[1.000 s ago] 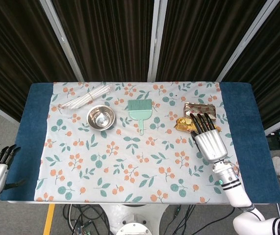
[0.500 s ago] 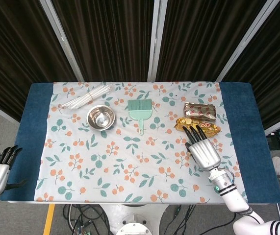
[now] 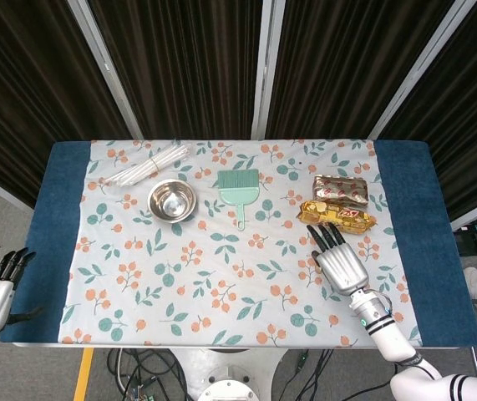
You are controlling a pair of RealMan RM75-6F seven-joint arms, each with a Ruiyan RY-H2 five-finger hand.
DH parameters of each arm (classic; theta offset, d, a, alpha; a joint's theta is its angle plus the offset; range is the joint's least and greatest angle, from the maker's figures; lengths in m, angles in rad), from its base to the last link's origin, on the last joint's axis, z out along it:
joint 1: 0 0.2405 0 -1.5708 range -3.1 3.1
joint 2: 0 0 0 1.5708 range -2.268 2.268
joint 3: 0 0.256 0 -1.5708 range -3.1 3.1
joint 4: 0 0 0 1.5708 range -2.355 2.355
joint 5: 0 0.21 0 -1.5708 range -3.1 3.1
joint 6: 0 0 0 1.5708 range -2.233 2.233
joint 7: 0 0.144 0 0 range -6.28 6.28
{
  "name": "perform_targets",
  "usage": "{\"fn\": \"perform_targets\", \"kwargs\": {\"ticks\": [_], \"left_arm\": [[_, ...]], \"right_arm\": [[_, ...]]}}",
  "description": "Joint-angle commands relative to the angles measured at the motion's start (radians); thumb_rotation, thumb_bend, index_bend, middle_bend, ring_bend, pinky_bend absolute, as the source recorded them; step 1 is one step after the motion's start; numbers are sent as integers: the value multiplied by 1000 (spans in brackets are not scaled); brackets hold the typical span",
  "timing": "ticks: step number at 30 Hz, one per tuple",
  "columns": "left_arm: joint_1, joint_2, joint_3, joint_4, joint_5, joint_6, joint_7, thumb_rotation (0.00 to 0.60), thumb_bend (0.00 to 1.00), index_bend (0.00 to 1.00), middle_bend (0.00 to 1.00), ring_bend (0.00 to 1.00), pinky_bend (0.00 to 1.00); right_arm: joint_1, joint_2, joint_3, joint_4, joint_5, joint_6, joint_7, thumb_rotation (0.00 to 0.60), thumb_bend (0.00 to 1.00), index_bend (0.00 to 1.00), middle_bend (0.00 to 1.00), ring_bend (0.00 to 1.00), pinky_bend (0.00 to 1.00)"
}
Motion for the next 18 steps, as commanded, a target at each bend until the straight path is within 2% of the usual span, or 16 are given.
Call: {"fn": "perform_targets", "kwargs": {"ticks": [1, 12, 15, 18], "left_arm": [[0, 0, -1, -1, 0, 1, 0, 600, 38, 92, 43, 0, 159], [2, 0, 2, -1, 2, 3, 3, 600, 38, 92, 43, 0, 159], [3, 0, 2, -2, 3, 4, 4, 600, 37, 92, 42, 0, 159], [3, 1, 2, -3, 3, 3, 3, 600, 38, 92, 43, 0, 159]], "right_arm": [[2, -5, -1, 5, 3, -6, -4, 600, 376, 776, 9, 0, 0], [5, -11, -6, 19, 20, -19, -37, 600, 367, 756, 13, 0, 0], [5, -8, -9, 15, 30, -25, -52, 600, 338, 697, 12, 0, 0], [6, -5, -8, 10, 38, -29, -59, 600, 299, 591, 10, 0, 0]]}}
